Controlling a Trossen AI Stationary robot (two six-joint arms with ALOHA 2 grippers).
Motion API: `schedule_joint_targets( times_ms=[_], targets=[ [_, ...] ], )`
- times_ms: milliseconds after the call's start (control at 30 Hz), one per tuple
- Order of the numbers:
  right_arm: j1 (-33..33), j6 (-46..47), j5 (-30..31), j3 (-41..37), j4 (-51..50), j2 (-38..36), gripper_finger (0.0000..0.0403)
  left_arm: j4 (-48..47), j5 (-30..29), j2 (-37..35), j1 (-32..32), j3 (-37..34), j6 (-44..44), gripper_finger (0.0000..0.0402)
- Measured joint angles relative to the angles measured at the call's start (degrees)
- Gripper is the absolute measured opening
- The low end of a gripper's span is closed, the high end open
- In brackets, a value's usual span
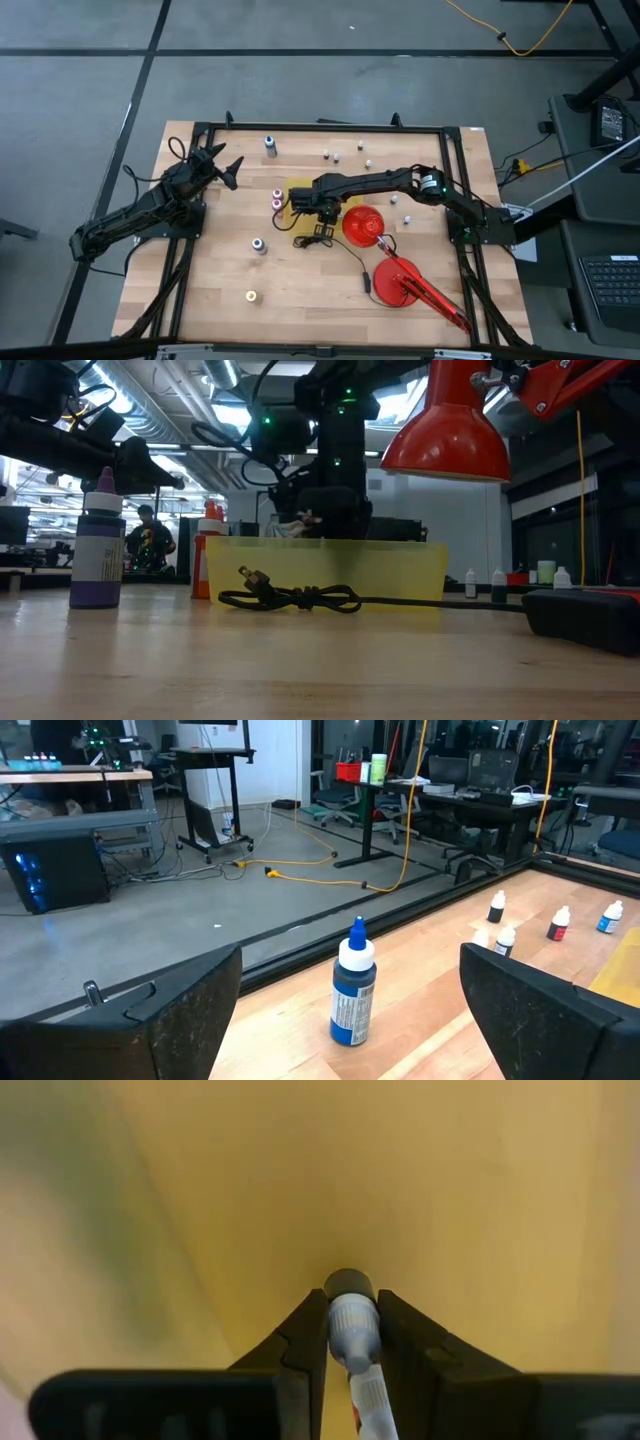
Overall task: Pick & Place food coloring
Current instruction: Put the bottom small brown food coloring bottle into the yellow container
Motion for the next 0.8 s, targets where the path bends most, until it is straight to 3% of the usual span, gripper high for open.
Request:
schedule_joint_targets(
  times_ms=[800],
  targets=[
    [-1.1,1.5,-2.0,0.0,-3.3,0.0,0.0145,0.0,0.0,0.0,0.0,0.0,0.0,0.0365]
  ],
)
